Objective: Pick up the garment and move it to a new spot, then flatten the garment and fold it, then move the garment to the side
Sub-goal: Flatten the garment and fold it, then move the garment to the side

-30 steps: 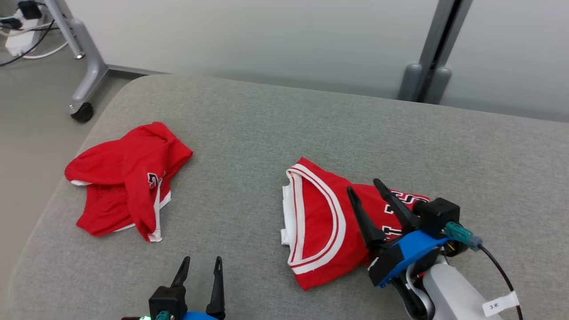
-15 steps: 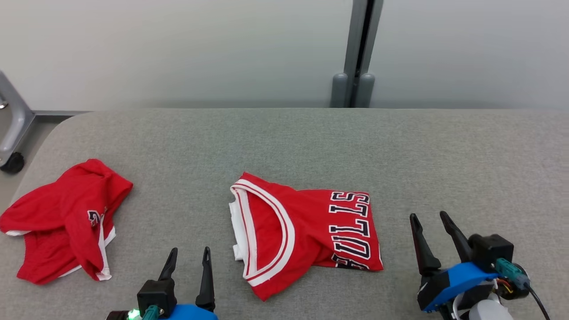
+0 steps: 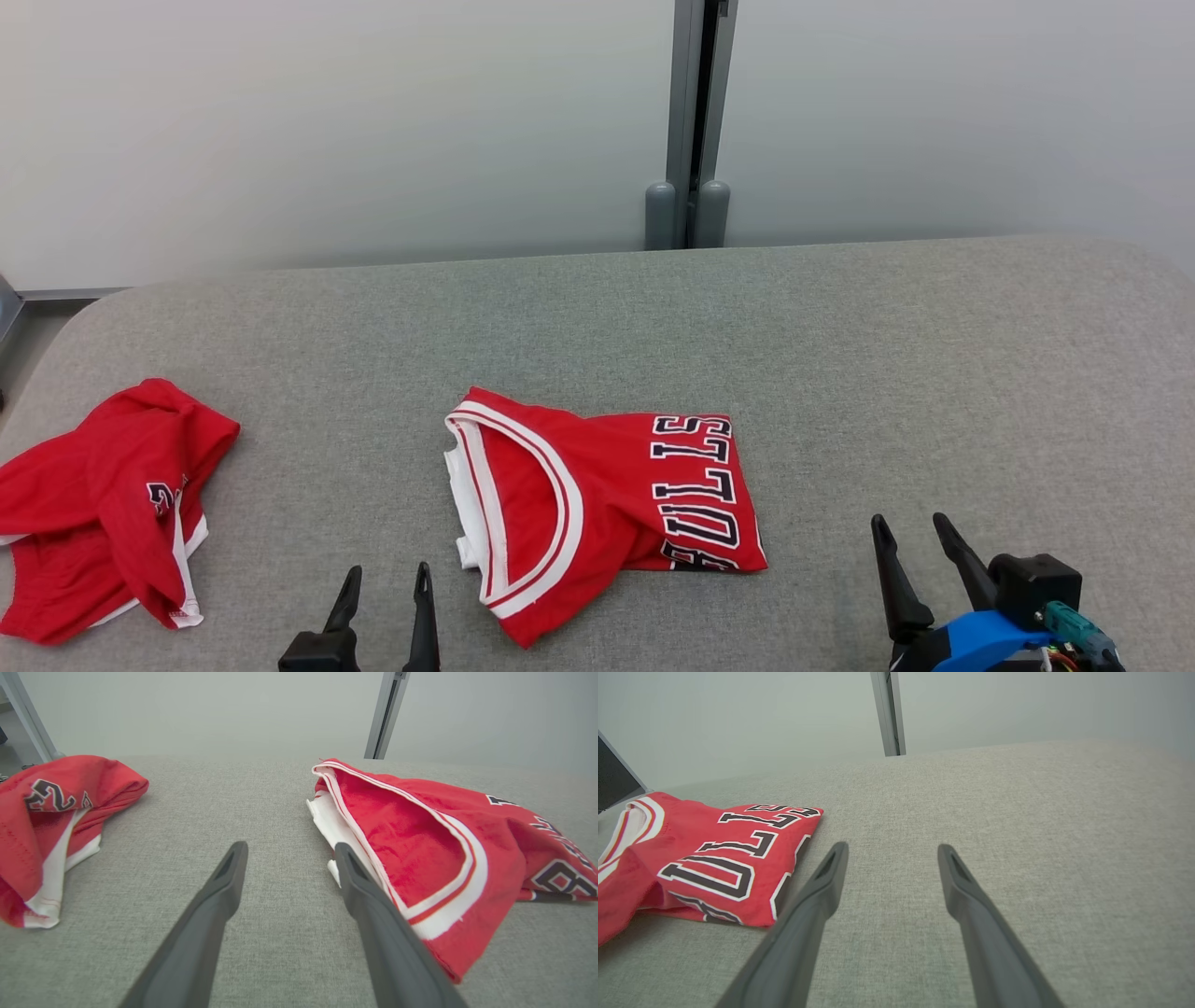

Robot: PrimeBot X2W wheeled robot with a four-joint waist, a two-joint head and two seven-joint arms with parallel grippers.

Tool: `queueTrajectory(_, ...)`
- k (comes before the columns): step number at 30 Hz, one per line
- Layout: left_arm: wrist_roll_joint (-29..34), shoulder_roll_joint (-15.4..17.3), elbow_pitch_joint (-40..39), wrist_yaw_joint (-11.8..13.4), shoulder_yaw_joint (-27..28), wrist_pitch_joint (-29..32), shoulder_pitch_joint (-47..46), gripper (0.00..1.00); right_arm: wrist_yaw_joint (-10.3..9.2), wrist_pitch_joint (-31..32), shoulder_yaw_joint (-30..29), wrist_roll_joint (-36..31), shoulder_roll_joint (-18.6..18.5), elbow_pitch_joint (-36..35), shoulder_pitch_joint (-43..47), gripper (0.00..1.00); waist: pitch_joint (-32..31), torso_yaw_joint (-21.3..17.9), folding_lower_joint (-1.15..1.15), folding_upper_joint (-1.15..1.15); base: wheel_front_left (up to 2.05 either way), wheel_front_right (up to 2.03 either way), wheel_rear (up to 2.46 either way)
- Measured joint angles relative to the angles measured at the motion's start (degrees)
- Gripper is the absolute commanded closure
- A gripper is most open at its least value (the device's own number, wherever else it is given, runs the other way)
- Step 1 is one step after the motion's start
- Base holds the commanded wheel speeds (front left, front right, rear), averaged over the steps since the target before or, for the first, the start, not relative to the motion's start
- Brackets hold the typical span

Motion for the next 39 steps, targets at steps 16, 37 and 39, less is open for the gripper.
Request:
queueTrajectory(16,-1.04,-0.01,0.21,0.01,-2.75,0.00,-1.71,0.00,0.00,0.00,5.78,0.87,0.08,5.91,-6.09,0.00,2.61,3.24,0.00,0.00,0.00,0.00,0.00)
queueTrajectory(37,-2.54,0.03,0.64,0.98,-4.32,0.00,-4.12,0.00,0.19,0.49,8.23,0.93,0.56,29.91,-21.18,1.00,7.88,9.65,0.00,0.00,0.00,0.00,0.00)
queueTrajectory(39,-2.48,0.01,0.64,0.97,-3.86,-0.01,-3.99,0.00,0.38,0.05,7.33,0.85,0.99,30.31,-21.22,1.00,7.70,8.55,0.00,0.00,0.00,0.00,0.00)
